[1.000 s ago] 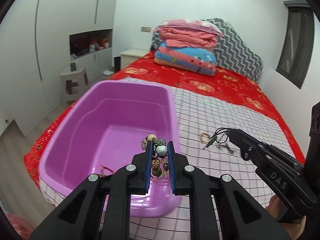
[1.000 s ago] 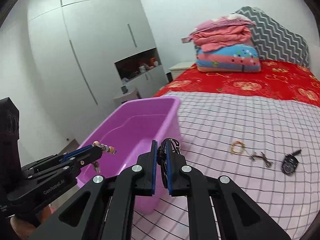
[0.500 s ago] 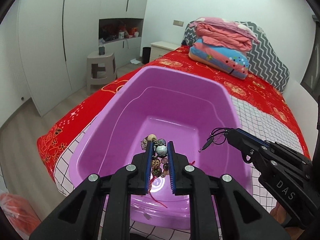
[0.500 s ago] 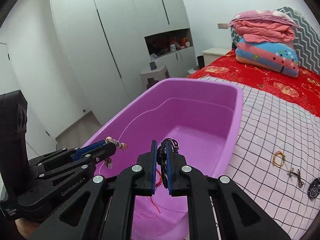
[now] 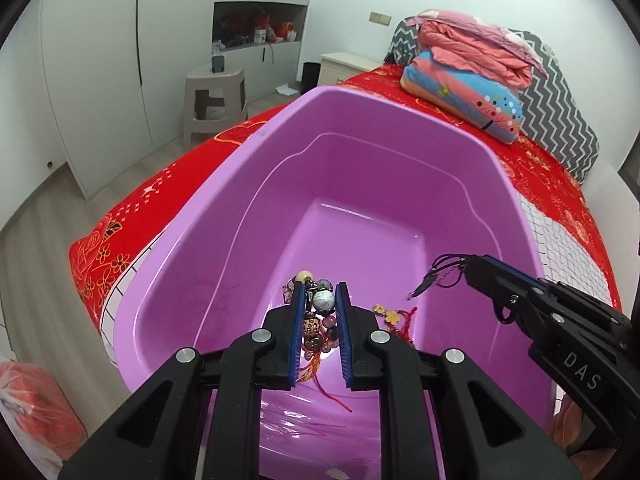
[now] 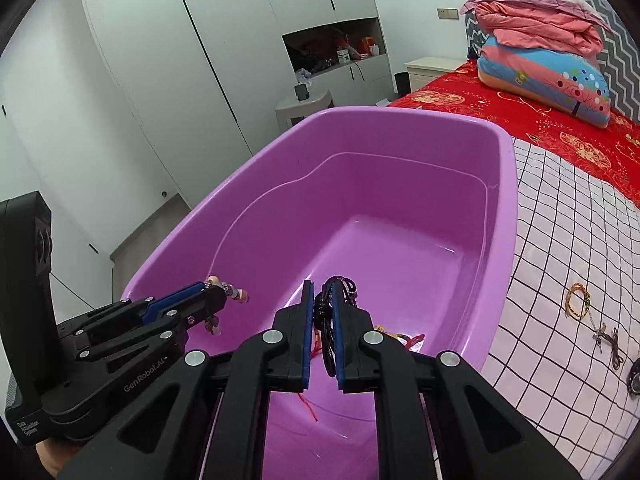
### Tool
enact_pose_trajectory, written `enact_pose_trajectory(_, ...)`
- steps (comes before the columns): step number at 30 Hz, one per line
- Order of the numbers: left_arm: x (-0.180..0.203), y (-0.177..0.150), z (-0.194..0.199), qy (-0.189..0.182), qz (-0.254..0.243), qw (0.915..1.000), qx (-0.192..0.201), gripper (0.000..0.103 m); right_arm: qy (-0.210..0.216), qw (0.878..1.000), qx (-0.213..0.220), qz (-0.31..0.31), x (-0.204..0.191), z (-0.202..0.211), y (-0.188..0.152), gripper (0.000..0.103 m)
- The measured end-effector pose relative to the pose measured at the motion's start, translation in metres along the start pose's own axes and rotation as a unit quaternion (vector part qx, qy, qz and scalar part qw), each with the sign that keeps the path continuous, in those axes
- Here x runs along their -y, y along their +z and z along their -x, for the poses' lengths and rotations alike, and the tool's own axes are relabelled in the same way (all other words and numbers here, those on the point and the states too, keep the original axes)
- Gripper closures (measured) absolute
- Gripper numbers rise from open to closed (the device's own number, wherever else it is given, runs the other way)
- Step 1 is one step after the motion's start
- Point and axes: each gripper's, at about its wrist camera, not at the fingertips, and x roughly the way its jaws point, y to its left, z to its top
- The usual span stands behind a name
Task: Organize jewelry
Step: 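Carry both items over the purple tub and open both tools to drop them, then move both open tools back toward the watch and cords on the bed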
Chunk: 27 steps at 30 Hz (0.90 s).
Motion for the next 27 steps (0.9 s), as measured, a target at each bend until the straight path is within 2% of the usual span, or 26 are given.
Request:
enact_pose_trajectory(2,-0.003,0.0,-0.001,0.002,0.009,0.9999,-0.004,0.086,-0.002,1.0,-0.005,0.0,0.002,-0.002,-0.001,0.094)
enact_pose_trajectory(3,-0.003,0.001,0.002,0.006,0.012,0.9999,-0.002,0.083,-0.005,1.0,-0.006,0.001,0.002,-0.003,-0.001,0.094)
enact_pose_trajectory(4,-0.003,0.001,0.004,0.008,0.013,0.9999,0.0,0.071,-0.008,1.0,-0.006,0.003,0.002,-0.003,-0.001,0.093)
enact_pose_trajectory(5,-0.003,0.001,0.005,0.013,0.013,0.9998,0.002,0.062,-0.011,1.0,-0.006,0.004,0.003,-0.003,0.0,0.083)
enact_pose_trajectory(6,-0.004,0.002,0.009,0.021,0.016,0.9996,0.008,0.037,-0.012,1.0,-0.004,0.004,0.004,-0.002,0.0,0.061)
enact_pose_trajectory(7,-0.004,0.002,0.012,0.029,0.018,0.9993,0.014,0.028,-0.014,1.0,-0.001,0.001,0.004,0.0,0.0,0.056)
enact_pose_trajectory(8,-0.004,0.002,0.016,0.039,0.019,0.9988,0.024,0.027,-0.016,1.0,0.007,-0.001,0.005,0.004,0.0,0.056)
enact_pose_trajectory(13,-0.009,0.003,0.022,0.046,0.027,0.9984,0.021,0.022,-0.026,1.0,0.016,0.002,0.009,0.012,0.0,0.056)
enact_pose_trajectory(23,-0.004,-0.003,0.028,0.054,0.026,0.9981,0.016,0.021,-0.024,0.999,0.019,-0.009,0.015,0.023,-0.005,0.056)
enact_pose_trajectory(27,-0.002,-0.005,0.033,0.046,0.028,0.9984,0.015,0.021,-0.024,0.999,0.021,-0.007,0.016,0.028,-0.007,0.056)
